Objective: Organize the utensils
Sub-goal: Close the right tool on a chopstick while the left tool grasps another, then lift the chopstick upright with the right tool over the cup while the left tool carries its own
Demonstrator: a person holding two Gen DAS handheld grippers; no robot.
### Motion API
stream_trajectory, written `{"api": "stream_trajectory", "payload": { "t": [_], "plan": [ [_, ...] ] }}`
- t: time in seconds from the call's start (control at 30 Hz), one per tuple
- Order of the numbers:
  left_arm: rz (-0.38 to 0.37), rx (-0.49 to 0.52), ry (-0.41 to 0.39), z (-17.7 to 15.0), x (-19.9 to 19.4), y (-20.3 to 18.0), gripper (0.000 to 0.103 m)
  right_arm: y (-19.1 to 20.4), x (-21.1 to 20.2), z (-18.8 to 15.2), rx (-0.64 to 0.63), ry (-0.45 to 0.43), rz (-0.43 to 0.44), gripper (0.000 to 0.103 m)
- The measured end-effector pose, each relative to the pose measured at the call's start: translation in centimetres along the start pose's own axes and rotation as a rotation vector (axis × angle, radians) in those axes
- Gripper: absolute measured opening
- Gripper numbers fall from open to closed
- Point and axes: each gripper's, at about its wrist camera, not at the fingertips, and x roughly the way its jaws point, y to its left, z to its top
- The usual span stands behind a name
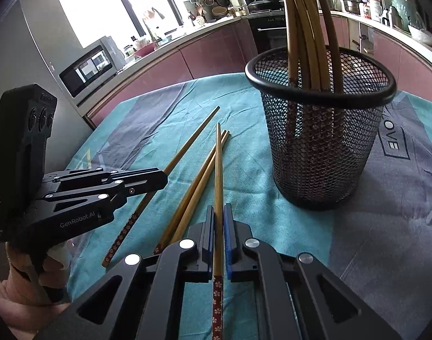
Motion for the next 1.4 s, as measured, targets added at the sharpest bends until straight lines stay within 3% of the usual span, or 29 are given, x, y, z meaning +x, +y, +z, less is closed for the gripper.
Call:
{"api": "stream_trajectory", "payload": {
  "t": [0.33,0.73,1.0,1.4],
  "plan": [
    [-0.096,0.019,-0.07,0.5,-4.3,-0.7,0.008,0.5,-4.1,0.3,-0.017,-0.087,0.067,0.005],
    [-0.22,0.048,-0.154,1.2,-9.3,-2.0,0.008,-0.5,-8.5,1.1,-0.007,-0.207,0.081,0.006],
    [-0.265,0.06,-0.212,2.3,-11.4,-3.0,0.008,-1.4,-10.6,2.0,-0.001,-0.276,0.077,0.006],
    [-0.282,0.073,-0.267,5.8,-11.6,-4.8,0.008,-2.0,-13.5,3.9,-0.033,-0.355,0.047,0.006]
  ]
}}
